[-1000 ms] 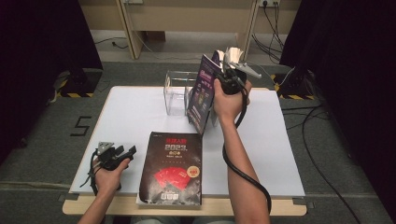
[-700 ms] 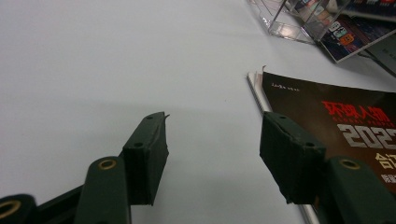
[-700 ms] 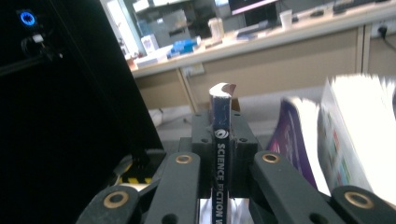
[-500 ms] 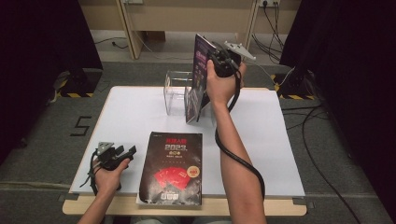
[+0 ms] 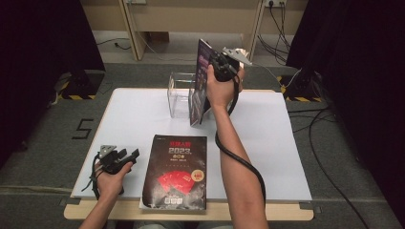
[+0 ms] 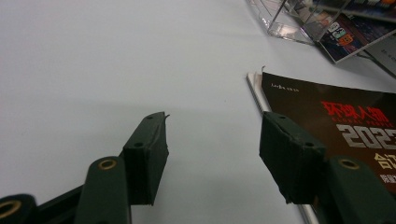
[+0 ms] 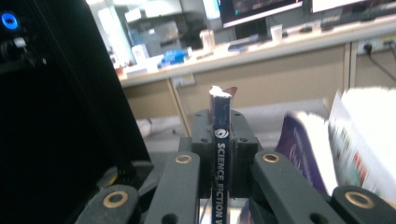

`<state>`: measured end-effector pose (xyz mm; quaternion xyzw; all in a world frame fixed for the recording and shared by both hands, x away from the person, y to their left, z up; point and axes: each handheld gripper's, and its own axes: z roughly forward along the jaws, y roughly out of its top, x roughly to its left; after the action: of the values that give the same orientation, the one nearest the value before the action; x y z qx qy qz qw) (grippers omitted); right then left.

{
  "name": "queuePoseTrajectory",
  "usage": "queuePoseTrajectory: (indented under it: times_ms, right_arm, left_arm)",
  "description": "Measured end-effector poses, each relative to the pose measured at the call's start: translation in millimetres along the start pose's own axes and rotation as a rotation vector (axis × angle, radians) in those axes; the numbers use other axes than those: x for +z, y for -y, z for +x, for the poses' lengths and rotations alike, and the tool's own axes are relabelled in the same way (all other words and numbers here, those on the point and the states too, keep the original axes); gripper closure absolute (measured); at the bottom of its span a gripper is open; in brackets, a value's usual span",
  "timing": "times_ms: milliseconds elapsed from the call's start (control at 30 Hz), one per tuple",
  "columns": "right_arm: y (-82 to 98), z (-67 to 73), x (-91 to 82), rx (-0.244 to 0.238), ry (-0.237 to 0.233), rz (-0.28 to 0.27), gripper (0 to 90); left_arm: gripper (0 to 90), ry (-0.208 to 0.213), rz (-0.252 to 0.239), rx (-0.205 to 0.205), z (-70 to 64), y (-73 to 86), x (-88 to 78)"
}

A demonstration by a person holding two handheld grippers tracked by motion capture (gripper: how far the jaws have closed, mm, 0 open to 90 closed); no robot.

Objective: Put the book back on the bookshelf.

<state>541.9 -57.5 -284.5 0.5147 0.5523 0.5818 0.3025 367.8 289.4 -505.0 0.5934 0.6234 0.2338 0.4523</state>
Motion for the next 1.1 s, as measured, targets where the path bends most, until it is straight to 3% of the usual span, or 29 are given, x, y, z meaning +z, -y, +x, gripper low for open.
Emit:
queuePoseTrajectory:
  times_ms: [133, 300, 433, 633, 1100]
  right_arm:
    - [19.5, 2.3, -2.4, -0.036, 0.01, 0.013, 83.5]
    - [29.3, 7.4, -12.6, -0.08, 0.019, 0.035, 81.7]
    - [26.6, 0.6, -21.1, -0.039, 0.013, 0.088, 78.4]
    - [22.0, -13.2, -30.8, -0.032, 0.03, 0.152, 77.4]
    - [16.7, -26.2, -41.1, 0.009, 0.006, 0.207, 73.0]
  left_arm:
    - [40.9, 0.0, -0.001, -0.005, 0.2, 0.0, 0.0]
    - [41.0, 0.0, -0.002, -0.003, 0.4, 0.1, -0.5]
    - [40.9, 0.0, -0.005, 0.003, -0.3, 0.2, -0.4]
    - [41.0, -0.006, 0.003, -0.001, 0.1, -0.2, 0.1]
    - [40.9, -0.006, 0.001, 0.0, -0.1, -0.1, 0.1]
